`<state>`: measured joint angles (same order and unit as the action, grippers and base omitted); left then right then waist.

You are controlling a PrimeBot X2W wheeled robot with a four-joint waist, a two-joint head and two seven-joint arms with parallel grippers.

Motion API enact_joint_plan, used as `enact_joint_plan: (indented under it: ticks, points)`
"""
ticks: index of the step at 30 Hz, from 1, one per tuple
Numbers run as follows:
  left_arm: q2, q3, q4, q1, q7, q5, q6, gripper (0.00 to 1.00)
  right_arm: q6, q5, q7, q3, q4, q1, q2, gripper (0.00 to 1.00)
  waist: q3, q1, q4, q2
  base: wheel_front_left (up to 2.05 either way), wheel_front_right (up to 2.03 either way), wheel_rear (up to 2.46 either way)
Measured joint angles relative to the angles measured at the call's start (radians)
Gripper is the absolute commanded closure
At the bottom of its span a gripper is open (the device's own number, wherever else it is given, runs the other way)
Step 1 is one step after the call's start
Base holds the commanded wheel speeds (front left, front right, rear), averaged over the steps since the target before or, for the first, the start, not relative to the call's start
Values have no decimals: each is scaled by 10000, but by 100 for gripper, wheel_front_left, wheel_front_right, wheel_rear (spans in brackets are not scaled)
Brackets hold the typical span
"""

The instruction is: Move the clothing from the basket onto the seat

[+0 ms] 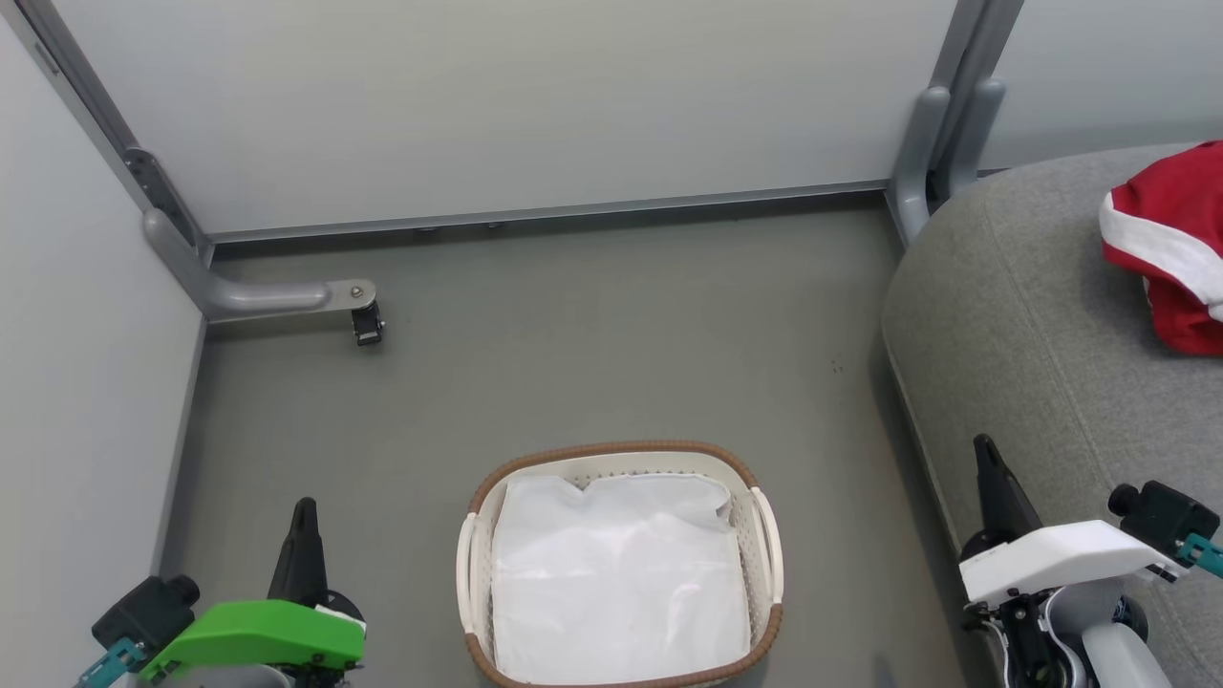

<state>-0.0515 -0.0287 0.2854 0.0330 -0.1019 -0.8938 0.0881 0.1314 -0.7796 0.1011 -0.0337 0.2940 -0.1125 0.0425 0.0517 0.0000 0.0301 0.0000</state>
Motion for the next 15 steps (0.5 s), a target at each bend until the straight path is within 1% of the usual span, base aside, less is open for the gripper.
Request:
enact_joint_plan:
  ticks: [15]
  points:
    - [4,316,-109,153,489,-1645,88,100,0,-1875,-497,-188,-102,0,10,100,-81,0,-51,0,0,0,0]
